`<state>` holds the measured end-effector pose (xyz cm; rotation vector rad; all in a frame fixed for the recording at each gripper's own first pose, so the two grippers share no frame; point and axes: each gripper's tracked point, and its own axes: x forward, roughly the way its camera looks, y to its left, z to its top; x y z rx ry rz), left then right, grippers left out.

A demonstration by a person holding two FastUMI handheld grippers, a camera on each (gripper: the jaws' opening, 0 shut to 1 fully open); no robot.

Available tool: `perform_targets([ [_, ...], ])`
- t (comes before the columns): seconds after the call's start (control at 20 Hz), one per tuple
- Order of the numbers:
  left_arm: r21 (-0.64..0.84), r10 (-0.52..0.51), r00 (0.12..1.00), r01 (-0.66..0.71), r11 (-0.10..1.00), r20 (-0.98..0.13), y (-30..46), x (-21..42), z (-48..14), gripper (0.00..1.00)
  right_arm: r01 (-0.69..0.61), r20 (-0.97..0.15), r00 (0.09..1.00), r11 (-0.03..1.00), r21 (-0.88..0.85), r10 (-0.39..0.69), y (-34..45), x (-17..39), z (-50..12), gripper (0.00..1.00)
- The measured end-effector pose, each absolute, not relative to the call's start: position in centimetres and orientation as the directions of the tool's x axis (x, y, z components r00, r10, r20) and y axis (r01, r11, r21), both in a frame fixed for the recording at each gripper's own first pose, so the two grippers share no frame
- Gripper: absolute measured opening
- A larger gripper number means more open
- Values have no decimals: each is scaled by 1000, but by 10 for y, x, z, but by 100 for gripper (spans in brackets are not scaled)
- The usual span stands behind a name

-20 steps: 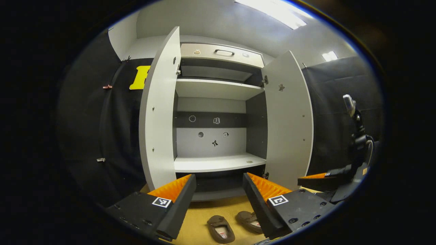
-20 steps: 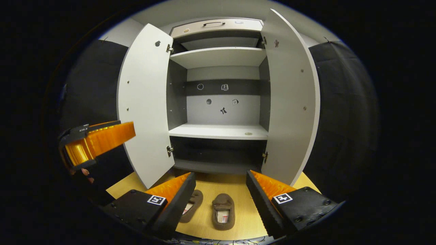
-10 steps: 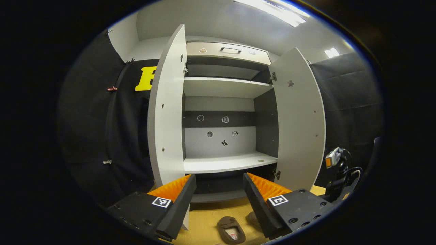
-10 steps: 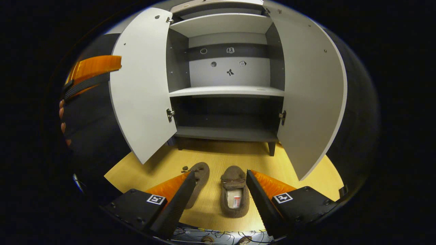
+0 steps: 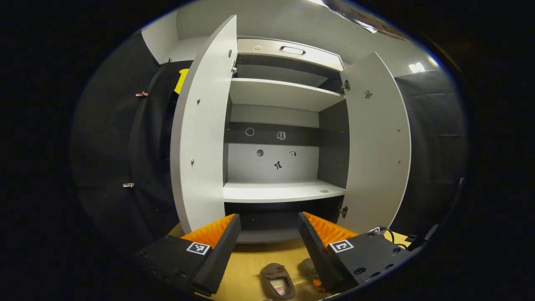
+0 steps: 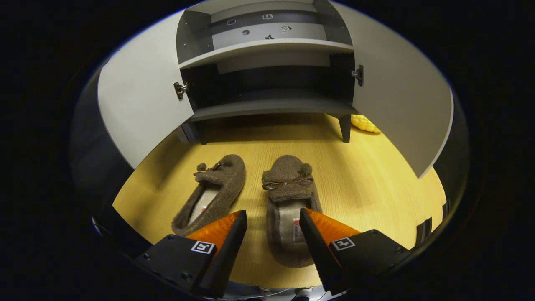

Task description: Grab one shoe with the right hand and put it into the shoe cabinet, grab the other shoe with the left hand and put it into the shoe cabinet; then close the right door with the right hand and the left door with the left hand.

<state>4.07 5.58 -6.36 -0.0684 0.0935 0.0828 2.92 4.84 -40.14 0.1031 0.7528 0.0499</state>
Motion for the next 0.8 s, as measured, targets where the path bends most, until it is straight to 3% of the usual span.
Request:
perform_targets([
  [0.1, -64, 86, 989, -95, 993, -120, 59, 48, -73, 88, -7, -679, 729, 994, 113, 82, 51, 40, -411, 85],
  [0.2, -67, 90, 985, -101, 993, -144, 60, 55, -83, 88, -15, -682, 727, 995, 102, 81, 55, 49, -420, 69],
  [0.25, -71, 86, 984, -98, 993, -157, 58, 58, -88, 88, -18, -686, 723, 995, 101, 82, 57, 53, -426, 66],
  [0.35, -73, 74, 983, -87, 994, -169, 55, 62, -92, 90, -12, -696, 714, 995, 99, 78, 59, 60, -435, 66],
  [0.4, -66, 71, 983, -84, 994, -171, 54, 65, -94, 91, -16, -695, 715, 995, 98, 80, 59, 64, -438, 74],
  [0.5, -48, 68, 982, -78, 996, -176, 53, 69, -97, 90, -19, -697, 714, 996, 86, 74, 58, 73, -444, 50],
  [0.55, -48, 65, 982, -75, 996, -179, 53, 72, -98, 90, -21, -698, 712, 996, 86, 76, 58, 76, -446, 48],
  [0.6, -56, 61, 982, -72, 996, -181, 51, 74, -99, 90, -20, -698, 712, 996, 83, 73, 58, 79, -447, 39],
  [0.65, -70, 55, 982, -68, 995, -179, 49, 75, -99, 90, -27, -696, 714, 996, 84, 78, 59, 82, -448, 43],
  [0.8, -96, 42, 983, -60, 994, -179, 44, 78, -101, 90, -36, -694, 717, 998, 58, 66, 58, 88, -453, 16],
])
